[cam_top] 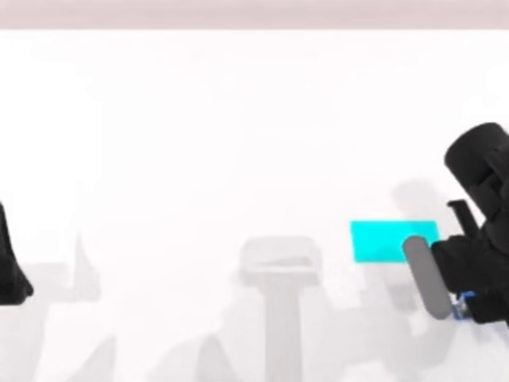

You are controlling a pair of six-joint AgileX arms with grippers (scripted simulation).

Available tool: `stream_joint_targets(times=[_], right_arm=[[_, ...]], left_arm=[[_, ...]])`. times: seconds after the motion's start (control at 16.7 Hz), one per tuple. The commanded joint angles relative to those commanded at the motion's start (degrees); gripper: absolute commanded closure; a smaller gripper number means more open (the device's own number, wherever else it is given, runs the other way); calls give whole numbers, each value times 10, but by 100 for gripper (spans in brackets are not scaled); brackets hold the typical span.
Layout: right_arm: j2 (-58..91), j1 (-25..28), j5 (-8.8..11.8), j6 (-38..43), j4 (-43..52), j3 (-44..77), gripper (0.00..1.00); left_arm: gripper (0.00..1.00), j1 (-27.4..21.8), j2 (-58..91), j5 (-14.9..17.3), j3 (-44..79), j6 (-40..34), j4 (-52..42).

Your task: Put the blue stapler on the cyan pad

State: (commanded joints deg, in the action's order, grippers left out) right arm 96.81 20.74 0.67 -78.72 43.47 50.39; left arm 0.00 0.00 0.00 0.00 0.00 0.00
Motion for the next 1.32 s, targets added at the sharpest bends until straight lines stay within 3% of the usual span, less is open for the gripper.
stream_joint_targets(times=[0.42, 0.9, 1.32], right_arm=[[-3, 0, 0, -1, 9, 9, 100], [-67, 1, 0, -7, 213, 138, 100], [-80, 0, 0, -5, 238, 157, 100]], left_arm=[[0, 0, 0, 0, 0, 0, 0], [0, 0, 0, 0, 0, 0, 0], [0, 0, 0, 0, 0, 0, 0]])
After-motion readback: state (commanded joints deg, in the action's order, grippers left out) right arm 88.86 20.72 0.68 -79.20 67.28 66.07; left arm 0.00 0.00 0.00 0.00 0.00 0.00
